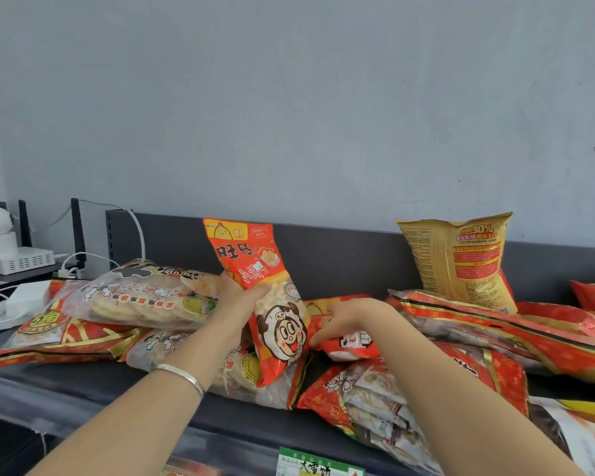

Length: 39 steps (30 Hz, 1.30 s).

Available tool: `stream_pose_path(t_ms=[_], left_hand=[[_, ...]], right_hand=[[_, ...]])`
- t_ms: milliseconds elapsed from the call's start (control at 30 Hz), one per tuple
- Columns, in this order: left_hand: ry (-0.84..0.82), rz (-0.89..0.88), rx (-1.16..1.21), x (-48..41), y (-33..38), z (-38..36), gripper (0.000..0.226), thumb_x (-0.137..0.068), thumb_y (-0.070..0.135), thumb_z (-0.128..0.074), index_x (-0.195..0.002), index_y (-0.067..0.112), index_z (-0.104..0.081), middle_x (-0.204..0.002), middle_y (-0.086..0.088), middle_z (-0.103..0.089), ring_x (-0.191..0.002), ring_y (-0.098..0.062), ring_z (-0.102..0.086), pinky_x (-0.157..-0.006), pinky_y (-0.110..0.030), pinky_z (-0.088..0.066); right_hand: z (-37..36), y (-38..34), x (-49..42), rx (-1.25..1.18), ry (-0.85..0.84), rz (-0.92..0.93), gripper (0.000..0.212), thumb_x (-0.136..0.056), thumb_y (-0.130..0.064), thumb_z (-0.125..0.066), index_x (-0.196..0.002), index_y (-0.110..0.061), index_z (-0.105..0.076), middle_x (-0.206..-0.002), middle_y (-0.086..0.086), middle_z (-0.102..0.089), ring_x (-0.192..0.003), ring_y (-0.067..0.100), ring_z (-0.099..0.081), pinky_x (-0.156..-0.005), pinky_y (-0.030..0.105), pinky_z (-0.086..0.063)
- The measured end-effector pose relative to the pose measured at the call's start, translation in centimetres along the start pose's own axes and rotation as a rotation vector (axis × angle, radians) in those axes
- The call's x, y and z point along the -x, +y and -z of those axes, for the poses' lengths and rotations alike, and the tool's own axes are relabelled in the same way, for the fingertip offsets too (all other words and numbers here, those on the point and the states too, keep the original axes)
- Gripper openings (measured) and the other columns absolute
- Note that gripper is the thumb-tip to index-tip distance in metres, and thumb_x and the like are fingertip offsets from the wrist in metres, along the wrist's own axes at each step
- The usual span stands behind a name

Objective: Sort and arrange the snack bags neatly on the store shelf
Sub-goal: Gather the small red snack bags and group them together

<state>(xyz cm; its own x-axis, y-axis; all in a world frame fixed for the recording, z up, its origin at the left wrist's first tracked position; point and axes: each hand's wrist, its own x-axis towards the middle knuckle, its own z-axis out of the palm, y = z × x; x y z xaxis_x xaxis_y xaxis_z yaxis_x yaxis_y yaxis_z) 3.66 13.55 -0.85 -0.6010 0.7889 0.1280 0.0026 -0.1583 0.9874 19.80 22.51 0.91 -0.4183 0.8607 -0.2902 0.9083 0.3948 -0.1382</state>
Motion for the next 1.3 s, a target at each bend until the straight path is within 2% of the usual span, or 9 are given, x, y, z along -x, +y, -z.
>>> stream_pose_path(t_ms=[133,267,367,600,767,933,1067,1167,1300], left_hand=[[-0.006,-0.084,-0.062,0.6,0.4,0.0,0.072,-0.081,0.003,-0.069,-0.136,0.022,-0.028,-0.115,0.001,-0.055,-0.107,-0.021,-0.055,-0.09,-0.041,-0.044],[0.072,-0.218,-0.119,1.3,1.4,0.5,0.072,-0.083,0.003,-0.067,-0.139,0.021,-0.026,-0.114,0.003,-0.052,-0.101,-0.016,-0.052,-0.084,-0.033,-0.04],[0.114,-0.263,-0.103,1.4,2.3,1.9,0.072,-0.085,0.008,-0.065,-0.142,0.024,-0.024,-0.12,0.003,-0.052,-0.108,-0.018,-0.053,-0.093,-0.038,-0.043],[0.126,-0.249,-0.124,2.3,2.8,3.8,0.052,-0.091,0.018,-0.06,-0.136,0.022,-0.035,-0.119,0.001,-0.056,-0.112,-0.023,-0.056,-0.1,-0.05,-0.043],[0.163,-0.312,-0.003,3.8,4.3,4.6,0.04,-0.091,0.017,-0.058,-0.128,0.018,-0.042,-0.116,0.0,-0.058,-0.108,-0.021,-0.057,-0.096,-0.041,-0.045],[0.137,-0.361,0.11,5.3,6.4,5.5,0.029,-0.089,0.021,-0.062,-0.115,0.024,-0.051,-0.112,0.0,-0.063,-0.102,-0.02,-0.062,-0.095,-0.048,-0.047],[0.046,-0.373,0.25,7.8,7.8,4.0,0.018,-0.088,0.022,-0.064,-0.103,0.03,-0.057,-0.104,0.004,-0.068,-0.097,-0.018,-0.066,-0.089,-0.044,-0.051],[-0.034,-0.376,0.305,10.3,8.4,0.7,0.022,-0.088,0.023,-0.064,-0.109,0.027,-0.057,-0.103,0.006,-0.068,-0.096,-0.016,-0.066,-0.085,-0.038,-0.052],[-0.19,-0.356,0.318,14.2,8.2,-5.6,0.018,-0.088,0.024,-0.064,-0.102,0.031,-0.057,-0.103,0.007,-0.068,-0.095,-0.014,-0.066,-0.085,-0.038,-0.052]], right_hand=[[-1.1,-0.1,-1.5,0.027,0.052,-0.133,0.09,-0.06,-0.061,-0.062,-0.14,-0.025,-0.044,-0.137,0.005,-0.049,-0.122,0.033,-0.049,-0.101,0.049,-0.042],[-1.3,0.3,-1.1,-0.014,0.321,-0.076,0.032,-0.076,-0.041,-0.057,-0.097,-0.017,-0.055,-0.103,0.005,-0.061,-0.098,0.031,-0.061,-0.09,0.048,-0.049],[-1.1,0.1,0.3,-0.104,0.429,-0.024,0.018,-0.084,-0.033,-0.051,-0.096,-0.019,-0.054,-0.097,0.004,-0.06,-0.093,0.028,-0.06,-0.086,0.045,-0.051],[-0.7,-2.7,3.4,-0.239,0.778,0.184,0.058,-0.088,-0.018,-0.051,-0.143,-0.029,-0.034,-0.141,0.009,-0.042,-0.12,0.038,-0.049,-0.095,0.049,-0.042],[-1.1,-3.9,5.7,-0.265,0.931,0.207,0.06,-0.09,-0.019,-0.052,-0.146,-0.028,-0.031,-0.147,0.007,-0.039,-0.122,0.035,-0.049,-0.095,0.048,-0.045],[-0.8,-3.8,9.3,-0.337,1.103,0.223,0.058,-0.091,-0.026,-0.056,-0.145,-0.028,-0.035,-0.15,0.004,-0.038,-0.124,0.031,-0.049,-0.097,0.048,-0.045],[-1.2,-2.1,13.5,-0.323,1.267,0.177,0.056,-0.09,-0.029,-0.06,-0.142,-0.028,-0.04,-0.149,0.005,-0.041,-0.123,0.031,-0.051,-0.093,0.048,-0.047],[-1.6,0.9,16.7,-0.286,1.368,0.087,0.055,-0.088,-0.028,-0.062,-0.14,-0.026,-0.044,-0.146,0.007,-0.044,-0.122,0.033,-0.052,-0.09,0.049,-0.049],[-2.5,7.3,21.1,-0.211,1.409,-0.075,0.055,-0.089,-0.03,-0.062,-0.14,-0.024,-0.045,-0.147,0.008,-0.043,-0.122,0.034,-0.051,-0.092,0.048,-0.045]])
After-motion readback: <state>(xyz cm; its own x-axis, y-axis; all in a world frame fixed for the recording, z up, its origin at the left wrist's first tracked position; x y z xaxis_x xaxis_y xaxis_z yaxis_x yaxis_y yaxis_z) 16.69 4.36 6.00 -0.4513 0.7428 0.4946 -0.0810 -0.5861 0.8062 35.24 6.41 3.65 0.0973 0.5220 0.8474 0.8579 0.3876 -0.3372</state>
